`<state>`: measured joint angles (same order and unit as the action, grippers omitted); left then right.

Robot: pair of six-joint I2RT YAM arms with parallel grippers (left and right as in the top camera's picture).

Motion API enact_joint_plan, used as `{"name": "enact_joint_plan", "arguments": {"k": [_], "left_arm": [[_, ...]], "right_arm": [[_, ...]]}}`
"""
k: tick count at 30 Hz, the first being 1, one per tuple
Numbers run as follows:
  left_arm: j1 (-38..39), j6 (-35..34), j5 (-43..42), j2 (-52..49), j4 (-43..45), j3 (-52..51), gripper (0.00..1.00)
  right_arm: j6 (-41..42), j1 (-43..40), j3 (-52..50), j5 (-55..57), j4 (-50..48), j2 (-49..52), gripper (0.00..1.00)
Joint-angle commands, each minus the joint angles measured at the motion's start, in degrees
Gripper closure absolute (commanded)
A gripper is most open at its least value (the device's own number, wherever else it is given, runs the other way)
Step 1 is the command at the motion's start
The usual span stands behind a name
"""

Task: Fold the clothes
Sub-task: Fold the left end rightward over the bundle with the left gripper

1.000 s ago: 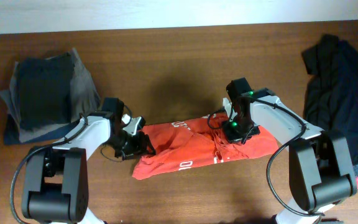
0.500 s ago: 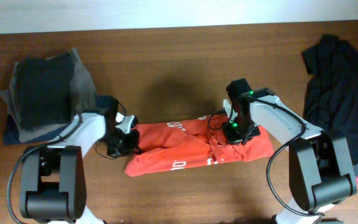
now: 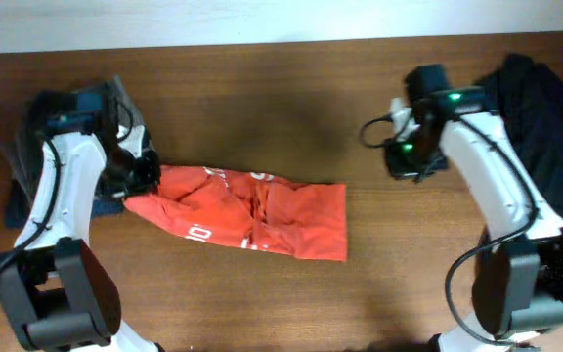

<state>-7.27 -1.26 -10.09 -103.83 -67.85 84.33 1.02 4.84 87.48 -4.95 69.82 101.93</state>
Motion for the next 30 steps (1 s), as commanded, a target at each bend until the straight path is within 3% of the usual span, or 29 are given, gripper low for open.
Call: {"name": "enact_joint_plan", "arguments": {"k": [1, 6, 9, 17, 30], "left_arm": [[4.92, 0.63, 0.92, 0.04, -3.48, 7.43, 1.00], [15.39, -2.49, 0.90, 0.04, -5.18, 8.66, 1.00], [27.28, -7.87, 0.87, 0.02, -5.27, 8.61, 1.00], [42.14, -11.39, 0.50, -0.02, -1.70, 8.61, 1.00], [47.25, -12.63, -0.02, -0.39, 3.80, 8.61, 1.00]], "right_arm": [[-0.79, -6.19, 0.76, 2.23, 1.62, -0.76, 0.77], [-0.72, -9.53, 0.76, 1.53, 2.60, -0.76, 0.77], [-0.74, -9.73, 0.76, 1.55, 2.71, -0.76, 0.77], [-0.72, -9.73, 0.76, 1.53, 2.91, -0.74, 0.77], [-0.74, -9.75, 0.76, 0.68, 2.89, -0.74, 0.77]]}}
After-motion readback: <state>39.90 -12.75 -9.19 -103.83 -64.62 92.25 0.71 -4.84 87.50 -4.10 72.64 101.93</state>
